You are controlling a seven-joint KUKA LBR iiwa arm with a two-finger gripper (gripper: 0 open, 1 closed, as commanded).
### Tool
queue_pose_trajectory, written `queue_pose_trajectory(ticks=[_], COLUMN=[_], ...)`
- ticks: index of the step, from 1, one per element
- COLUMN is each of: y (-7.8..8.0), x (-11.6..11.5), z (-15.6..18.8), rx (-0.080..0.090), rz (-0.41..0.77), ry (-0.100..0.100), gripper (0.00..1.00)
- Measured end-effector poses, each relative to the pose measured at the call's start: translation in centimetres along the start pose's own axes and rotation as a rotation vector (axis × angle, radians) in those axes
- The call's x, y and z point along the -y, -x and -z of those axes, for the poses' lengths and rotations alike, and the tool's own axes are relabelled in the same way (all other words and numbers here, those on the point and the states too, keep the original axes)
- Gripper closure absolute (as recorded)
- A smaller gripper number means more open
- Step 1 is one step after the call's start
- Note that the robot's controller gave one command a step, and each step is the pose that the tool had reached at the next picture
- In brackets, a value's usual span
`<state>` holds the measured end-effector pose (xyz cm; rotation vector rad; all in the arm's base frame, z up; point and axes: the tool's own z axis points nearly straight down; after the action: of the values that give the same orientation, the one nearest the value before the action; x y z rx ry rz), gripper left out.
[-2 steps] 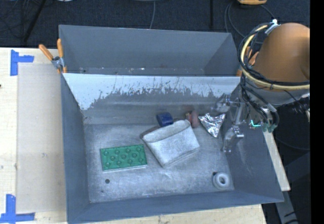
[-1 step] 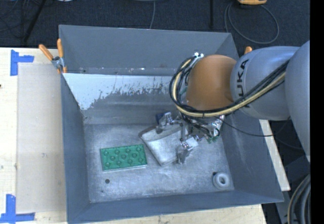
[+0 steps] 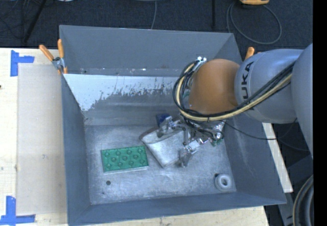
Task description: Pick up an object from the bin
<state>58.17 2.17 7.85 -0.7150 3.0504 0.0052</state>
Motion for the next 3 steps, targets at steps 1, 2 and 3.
queue_pose_trajectory(ticks=[1,2,3], y=[0.12,0.14,0.14], x=[-0.05,-0.05,-0.05], z=[0.13,0.14,0.15], rx=[-0.008,-0.009,-0.01], rz=[0.0,0.0,0.0], ry=[0.0,0.0,0.0], gripper=[0.0,0.0,0.0])
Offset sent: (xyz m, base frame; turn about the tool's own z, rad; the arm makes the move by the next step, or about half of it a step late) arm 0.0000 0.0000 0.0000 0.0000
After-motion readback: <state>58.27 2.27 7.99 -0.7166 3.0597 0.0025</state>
